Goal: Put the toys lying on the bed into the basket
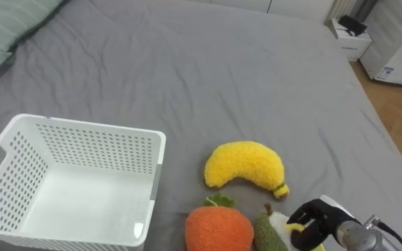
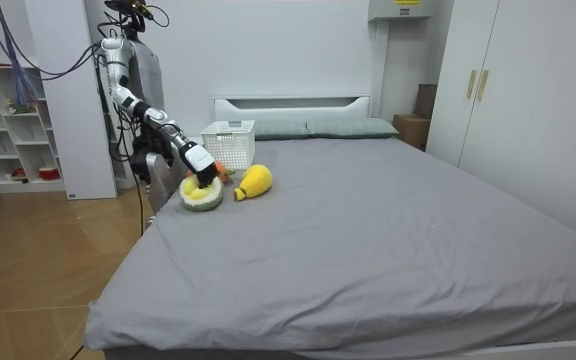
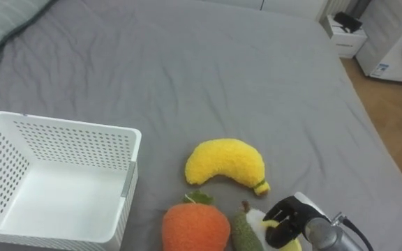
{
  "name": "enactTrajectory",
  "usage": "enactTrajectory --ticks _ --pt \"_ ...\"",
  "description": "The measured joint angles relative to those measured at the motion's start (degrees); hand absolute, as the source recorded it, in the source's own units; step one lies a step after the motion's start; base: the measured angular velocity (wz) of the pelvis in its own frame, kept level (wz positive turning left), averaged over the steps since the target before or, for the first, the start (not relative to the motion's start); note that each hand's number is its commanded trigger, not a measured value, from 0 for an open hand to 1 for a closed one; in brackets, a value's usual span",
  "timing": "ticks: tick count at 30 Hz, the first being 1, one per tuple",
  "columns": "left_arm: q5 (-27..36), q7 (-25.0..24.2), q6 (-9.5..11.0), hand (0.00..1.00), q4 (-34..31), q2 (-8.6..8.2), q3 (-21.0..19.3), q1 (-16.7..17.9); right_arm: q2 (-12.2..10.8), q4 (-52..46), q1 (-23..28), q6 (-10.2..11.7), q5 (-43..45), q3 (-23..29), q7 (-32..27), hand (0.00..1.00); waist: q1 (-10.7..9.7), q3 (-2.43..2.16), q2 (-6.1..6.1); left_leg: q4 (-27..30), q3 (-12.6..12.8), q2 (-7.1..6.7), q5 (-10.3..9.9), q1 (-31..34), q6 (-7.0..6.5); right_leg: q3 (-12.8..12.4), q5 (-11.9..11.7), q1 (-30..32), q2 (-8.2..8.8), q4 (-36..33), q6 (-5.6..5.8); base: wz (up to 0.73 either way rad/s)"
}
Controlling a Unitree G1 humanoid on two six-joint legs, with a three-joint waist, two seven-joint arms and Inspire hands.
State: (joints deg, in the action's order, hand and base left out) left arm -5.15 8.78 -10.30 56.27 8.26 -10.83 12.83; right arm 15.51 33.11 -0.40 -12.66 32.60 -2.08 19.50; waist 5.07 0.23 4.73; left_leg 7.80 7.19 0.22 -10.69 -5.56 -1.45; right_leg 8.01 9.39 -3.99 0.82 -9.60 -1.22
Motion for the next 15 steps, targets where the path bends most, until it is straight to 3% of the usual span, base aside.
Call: enactTrajectory --ticks 5,15 --pt "0.0 0.0 -0.6 0.0 0.0 -0.04 0.0 0.0 0.4 -1.5 0.1 -0.7 0.7 0.2 -0.1 1.0 -0.2 -0.43 -0.37 0.0 -0.2 0.0 0.0 0.1 -0.02 0.0 0.0 0.1 0.07 0.1 0.02 0.0" --pt "-0.1 -0.5 -0.7 0.0 -0.1 0.01 -0.4 0.3 0.4 -9.8 2.0 -0.6 0.7 2.0 0.4 1.0 -1.3 -0.49 -0.43 0.1 -0.3 -0.05 0.1 -0.1 -0.06 0.1 0.1 -0.1 0.17 0.0 0.09 0.0"
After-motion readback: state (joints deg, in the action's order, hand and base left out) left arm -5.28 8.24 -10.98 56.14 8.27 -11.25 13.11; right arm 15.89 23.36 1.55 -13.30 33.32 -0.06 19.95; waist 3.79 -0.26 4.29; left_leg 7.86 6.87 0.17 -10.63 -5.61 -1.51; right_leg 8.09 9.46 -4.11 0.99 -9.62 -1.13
